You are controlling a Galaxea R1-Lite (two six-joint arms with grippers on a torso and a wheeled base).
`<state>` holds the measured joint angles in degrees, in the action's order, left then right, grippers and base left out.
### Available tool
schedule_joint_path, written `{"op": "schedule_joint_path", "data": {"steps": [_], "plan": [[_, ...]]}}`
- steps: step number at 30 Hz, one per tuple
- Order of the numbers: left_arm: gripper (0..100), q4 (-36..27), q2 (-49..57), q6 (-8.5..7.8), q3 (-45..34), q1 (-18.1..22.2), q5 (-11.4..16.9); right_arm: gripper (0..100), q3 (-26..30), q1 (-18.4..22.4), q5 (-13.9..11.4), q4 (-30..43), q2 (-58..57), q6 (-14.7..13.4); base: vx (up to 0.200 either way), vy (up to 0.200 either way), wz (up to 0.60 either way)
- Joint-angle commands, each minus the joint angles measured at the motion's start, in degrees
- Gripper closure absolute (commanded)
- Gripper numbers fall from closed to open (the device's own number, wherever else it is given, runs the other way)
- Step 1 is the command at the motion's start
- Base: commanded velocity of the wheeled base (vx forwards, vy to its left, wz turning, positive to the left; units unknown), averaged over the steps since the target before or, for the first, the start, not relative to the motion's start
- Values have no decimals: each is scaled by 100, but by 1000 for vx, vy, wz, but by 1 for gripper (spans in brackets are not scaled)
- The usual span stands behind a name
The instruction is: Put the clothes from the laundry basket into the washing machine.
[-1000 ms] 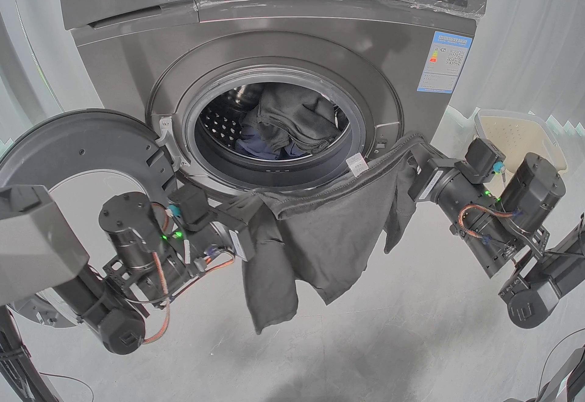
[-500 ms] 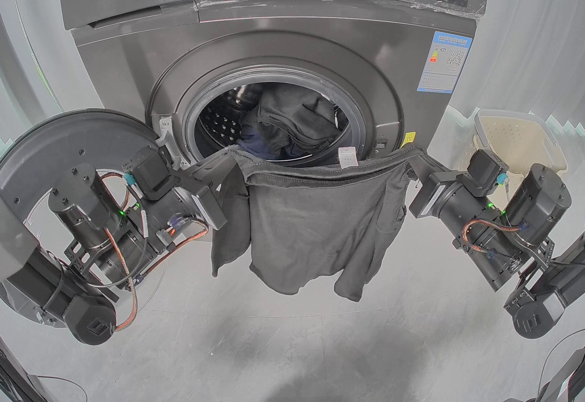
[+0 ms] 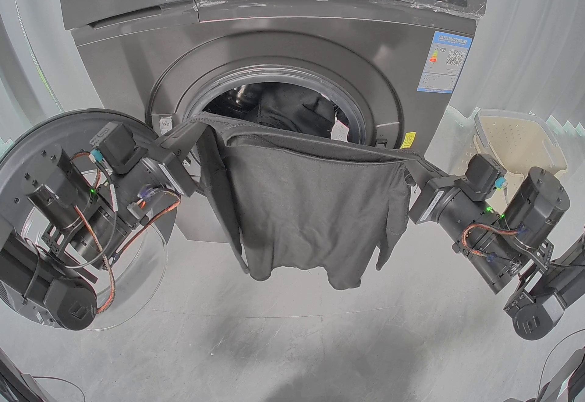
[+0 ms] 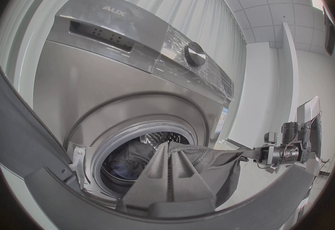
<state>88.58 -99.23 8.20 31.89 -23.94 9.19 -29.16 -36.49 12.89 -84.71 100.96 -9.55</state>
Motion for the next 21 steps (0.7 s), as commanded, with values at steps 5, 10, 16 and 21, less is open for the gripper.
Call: {"op": "schedule_joint_path", "data": {"steps": [5, 10, 16, 21], "plan": [[100, 2, 299, 6, -69, 12, 21, 100, -107, -69, -23, -19, -33, 14, 0, 0, 0], [100, 2, 334, -3, -227, 144, 83, 100, -310, -113, -58, -204, -59, 84, 0, 0, 0], [100, -7, 528, -3, -192, 144, 127, 100, -397, -139, -58, -186, -296, 93, 0, 0, 0], [100, -33, 739, 15, -157, 153, 223, 100, -441, -139, -58, -177, -358, 137, 0, 0, 0]]}}
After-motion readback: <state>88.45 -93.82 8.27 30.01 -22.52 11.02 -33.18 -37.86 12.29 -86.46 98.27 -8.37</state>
